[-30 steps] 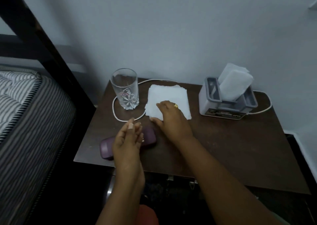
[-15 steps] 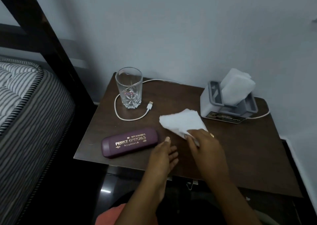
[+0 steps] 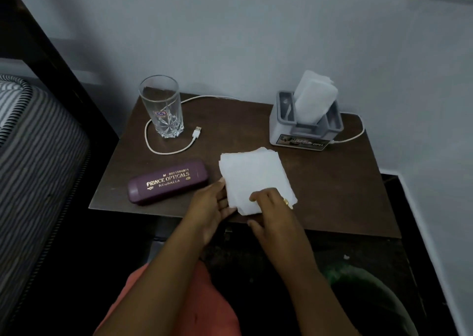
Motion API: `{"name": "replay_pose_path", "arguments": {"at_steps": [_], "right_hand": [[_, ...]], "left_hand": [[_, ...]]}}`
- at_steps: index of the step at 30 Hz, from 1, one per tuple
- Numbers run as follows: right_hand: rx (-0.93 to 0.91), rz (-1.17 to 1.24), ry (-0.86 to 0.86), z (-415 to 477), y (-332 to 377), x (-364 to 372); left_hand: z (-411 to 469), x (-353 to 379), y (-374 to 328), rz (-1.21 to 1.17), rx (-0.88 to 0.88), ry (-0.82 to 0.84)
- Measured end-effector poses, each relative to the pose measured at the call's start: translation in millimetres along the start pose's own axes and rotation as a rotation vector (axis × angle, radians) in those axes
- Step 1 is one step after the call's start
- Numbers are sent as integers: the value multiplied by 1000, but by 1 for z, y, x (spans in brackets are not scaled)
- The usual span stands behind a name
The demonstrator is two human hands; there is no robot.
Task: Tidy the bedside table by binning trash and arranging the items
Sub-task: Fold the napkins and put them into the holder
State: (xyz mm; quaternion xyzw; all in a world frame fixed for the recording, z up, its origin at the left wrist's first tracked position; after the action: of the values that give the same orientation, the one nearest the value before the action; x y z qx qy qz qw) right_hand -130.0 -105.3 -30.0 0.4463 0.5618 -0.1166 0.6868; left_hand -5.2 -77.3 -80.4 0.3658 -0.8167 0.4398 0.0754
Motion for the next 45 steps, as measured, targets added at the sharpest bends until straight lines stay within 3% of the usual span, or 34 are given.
{"name": "replay_pose_path", "arguments": {"at_steps": [9,17,19,21,23,26,29,37,45], "right_hand": [[77,238,-148,4,-11,-4],[409,699,-371,4,-31,-20],[322,578,-511,5,-20,-45],[106,263,-613,7,4,-67],[-77,-54,-526,12,24,-61],[-124,-311,-263,16,25,-22],[-66,-332,-158,17,16,-3],[-100,-227,-116,20,12,15],[-154,-126,-247,23,11,2]], "left_hand": [[-4,-6,3,34,10,37],[-9,-9,5,117,42,-12],[-9,-9,6,119,53,-21],[-11,-8,6,116,52,-25],[-10,-7,7,108,45,-27],[-11,-6,8,87,38,-15],[-10,-8,9,83,40,-13],[-9,-8,11,112,37,5],[-11,-7,4,179,39,5]]}}
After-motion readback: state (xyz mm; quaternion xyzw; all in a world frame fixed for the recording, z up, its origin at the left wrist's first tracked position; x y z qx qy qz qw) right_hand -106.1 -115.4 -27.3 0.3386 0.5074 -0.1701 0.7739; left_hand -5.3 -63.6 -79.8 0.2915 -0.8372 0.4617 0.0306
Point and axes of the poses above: each hand's wrist, its own z-axis towards the middle knuckle, its own x-axis out of the palm, y = z × x, the point moved 6 cm from there along z, towards the middle knuckle, and after that the axes turned 7 degrees about y, right-handed, at the moved point
